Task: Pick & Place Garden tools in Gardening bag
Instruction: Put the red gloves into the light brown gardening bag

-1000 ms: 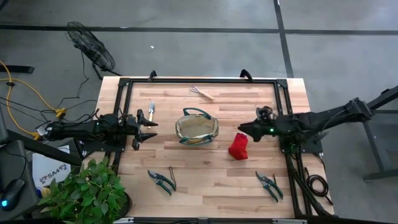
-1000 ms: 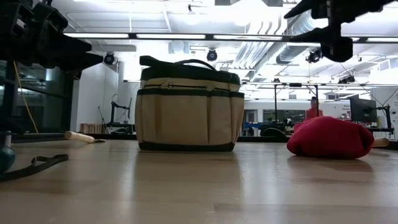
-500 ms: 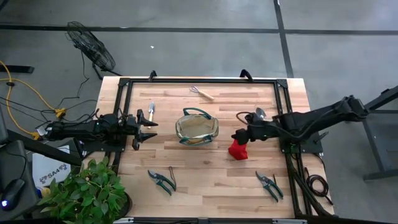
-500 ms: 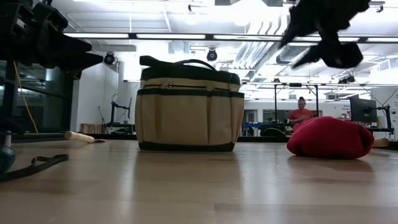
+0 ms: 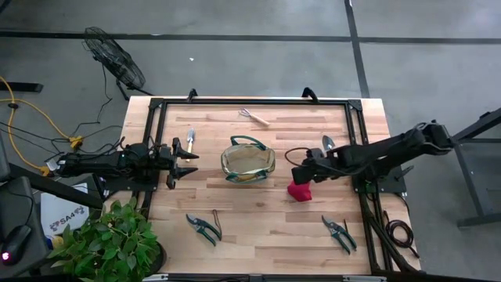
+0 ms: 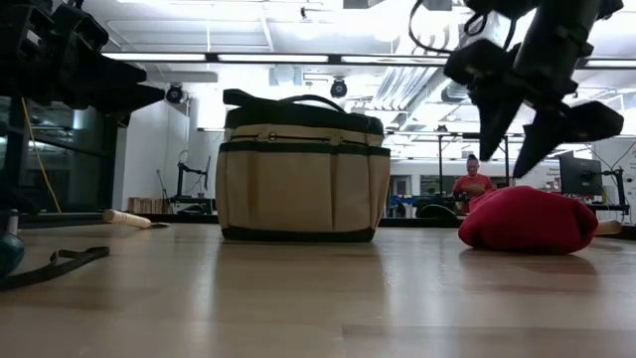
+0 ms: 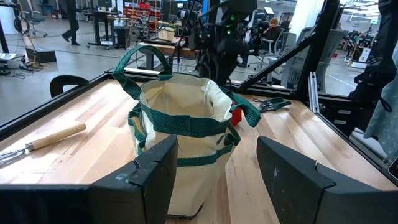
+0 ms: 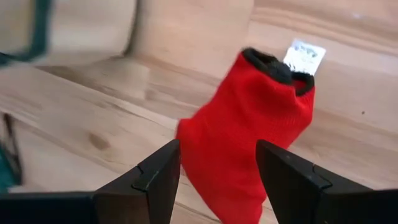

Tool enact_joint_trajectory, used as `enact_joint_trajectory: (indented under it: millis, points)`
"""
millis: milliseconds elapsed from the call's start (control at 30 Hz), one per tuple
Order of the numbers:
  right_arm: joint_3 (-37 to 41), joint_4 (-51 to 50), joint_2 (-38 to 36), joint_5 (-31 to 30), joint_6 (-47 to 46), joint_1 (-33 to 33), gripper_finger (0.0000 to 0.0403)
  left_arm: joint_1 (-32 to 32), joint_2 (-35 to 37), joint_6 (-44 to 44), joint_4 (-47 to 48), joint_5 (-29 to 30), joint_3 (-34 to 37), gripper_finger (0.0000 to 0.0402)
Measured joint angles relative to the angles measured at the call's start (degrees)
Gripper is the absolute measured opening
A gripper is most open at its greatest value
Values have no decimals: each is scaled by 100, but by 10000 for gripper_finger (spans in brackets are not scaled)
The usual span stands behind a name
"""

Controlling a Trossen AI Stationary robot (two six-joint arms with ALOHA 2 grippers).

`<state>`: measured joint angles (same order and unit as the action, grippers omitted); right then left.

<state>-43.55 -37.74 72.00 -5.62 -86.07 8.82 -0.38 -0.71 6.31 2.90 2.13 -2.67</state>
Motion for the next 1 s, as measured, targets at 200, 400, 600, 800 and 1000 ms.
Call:
enact_joint_trajectory:
  millis: [200,400,600,800,1000]
  points:
    - [2,-198,323,156,-267,2,201,0,-2,0,0,0,-1,214]
    - [11,-402,449,157,-410,2,201,-2,-1,0,0,0,-1,214]
    - [11,-341,627,109,-414,2,201,-1,-2,0,0,0,-1,214]
    - [11,-151,924,104,-345,2,201,0,0,0,2,0,-1,214]
    - [9,-85,1096,102,-320,2,191,-2,-2,0,2,0,-1,214]
